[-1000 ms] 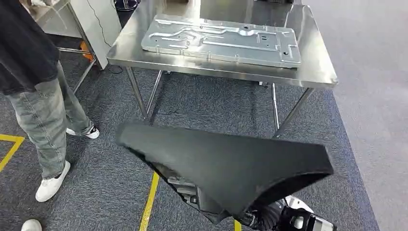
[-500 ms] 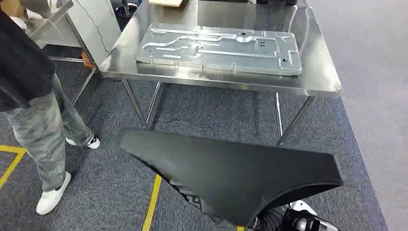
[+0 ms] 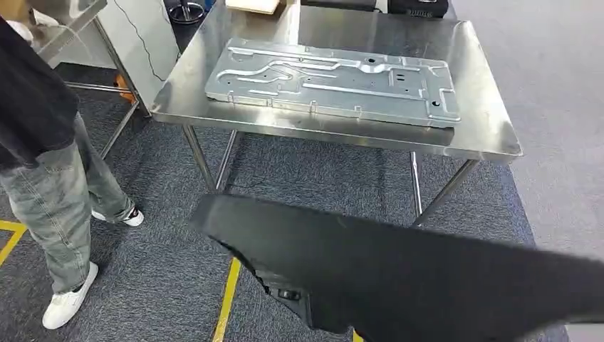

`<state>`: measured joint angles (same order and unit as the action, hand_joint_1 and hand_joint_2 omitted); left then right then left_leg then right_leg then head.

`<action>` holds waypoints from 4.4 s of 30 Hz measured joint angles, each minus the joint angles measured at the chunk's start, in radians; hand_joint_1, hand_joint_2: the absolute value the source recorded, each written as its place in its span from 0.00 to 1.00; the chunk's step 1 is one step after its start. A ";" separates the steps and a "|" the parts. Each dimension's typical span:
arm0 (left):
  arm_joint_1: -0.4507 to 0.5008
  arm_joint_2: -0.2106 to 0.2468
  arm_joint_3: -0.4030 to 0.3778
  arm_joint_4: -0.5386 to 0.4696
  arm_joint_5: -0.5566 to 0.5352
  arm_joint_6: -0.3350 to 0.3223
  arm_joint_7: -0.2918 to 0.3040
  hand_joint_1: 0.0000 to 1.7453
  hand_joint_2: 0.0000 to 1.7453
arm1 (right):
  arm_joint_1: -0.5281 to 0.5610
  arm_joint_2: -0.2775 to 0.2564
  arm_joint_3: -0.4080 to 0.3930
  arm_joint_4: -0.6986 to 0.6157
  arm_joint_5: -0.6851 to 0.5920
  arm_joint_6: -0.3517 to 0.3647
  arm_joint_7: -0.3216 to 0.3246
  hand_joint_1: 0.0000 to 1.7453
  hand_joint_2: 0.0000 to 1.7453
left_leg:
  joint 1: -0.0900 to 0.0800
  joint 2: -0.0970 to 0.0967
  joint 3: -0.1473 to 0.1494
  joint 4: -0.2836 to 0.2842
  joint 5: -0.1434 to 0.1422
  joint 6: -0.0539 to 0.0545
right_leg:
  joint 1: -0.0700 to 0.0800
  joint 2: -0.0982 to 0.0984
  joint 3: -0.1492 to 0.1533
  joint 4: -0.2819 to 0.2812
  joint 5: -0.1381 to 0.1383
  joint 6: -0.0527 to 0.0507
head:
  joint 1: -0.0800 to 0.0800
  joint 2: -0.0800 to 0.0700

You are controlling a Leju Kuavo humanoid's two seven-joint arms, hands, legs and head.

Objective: Take the parts from the cabinet and place them on the table.

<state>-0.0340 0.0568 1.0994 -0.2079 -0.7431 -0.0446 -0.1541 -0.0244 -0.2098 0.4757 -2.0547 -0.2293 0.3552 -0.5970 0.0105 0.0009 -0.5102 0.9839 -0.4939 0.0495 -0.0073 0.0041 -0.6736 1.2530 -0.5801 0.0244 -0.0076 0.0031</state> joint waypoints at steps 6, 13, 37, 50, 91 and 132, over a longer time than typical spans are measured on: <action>0.001 -0.002 0.006 0.000 -0.001 0.000 -0.002 0.00 1.00 | 0.012 0.010 -0.006 -0.045 -0.011 0.007 -0.010 1.00 1.00 | -0.004 0.020 0.057 -0.001 -0.036 -0.032 | 0.024 -0.026 0.072 -0.252 0.133 -0.045 | 0.000 0.000; -0.004 0.002 0.014 0.000 -0.008 -0.001 -0.005 0.00 1.00 | 0.015 0.026 -0.011 -0.064 -0.013 0.020 -0.022 1.00 1.00 | 0.002 0.007 -0.113 0.292 -0.166 -0.059 | 0.014 0.000 0.123 -0.267 0.114 -0.070 | 0.000 0.000; -0.006 0.005 0.027 0.000 -0.013 -0.001 -0.008 0.00 1.00 | 0.051 0.031 -0.016 -0.095 0.005 0.009 -0.038 1.00 1.00 | 0.008 0.006 0.034 -0.011 -0.035 -0.048 | 0.006 -0.002 0.084 -0.235 0.119 -0.021 | -0.001 0.000; -0.004 0.008 0.039 0.000 -0.014 -0.002 -0.011 0.00 1.00 | 0.062 0.032 -0.018 -0.112 0.033 -0.016 -0.053 1.00 1.00 | 0.000 0.003 -0.065 0.031 0.049 -0.044 | 0.008 0.008 0.188 -0.257 0.047 -0.038 | -0.002 0.000; -0.020 -0.006 0.070 0.000 -0.059 -0.024 -0.043 0.00 1.00 | -0.135 0.057 -0.040 -0.004 0.047 -0.155 0.100 1.00 1.00 | 0.005 -0.001 -0.025 0.003 0.019 -0.011 | -0.010 0.001 -0.028 0.058 -0.019 0.004 | -0.001 0.000; -0.085 -0.005 -0.034 0.000 -0.245 -0.073 -0.107 0.00 1.00 | -0.953 0.198 0.282 1.453 1.059 -0.617 0.231 1.00 1.00 | 0.004 -0.005 -0.066 0.062 -0.015 -0.059 | -0.004 -0.004 0.067 -0.262 0.161 -0.055 | -0.002 0.000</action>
<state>-0.1191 0.0519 1.0655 -0.2083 -0.9884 -0.1175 -0.2609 -0.9774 -0.0114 0.7576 -0.6015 0.8293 -0.2614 -0.3662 0.0141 -0.0044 -0.5764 1.0457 -0.5092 -0.0094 -0.0117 0.0002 -0.6064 0.9909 -0.4192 -0.0303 -0.0092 0.0031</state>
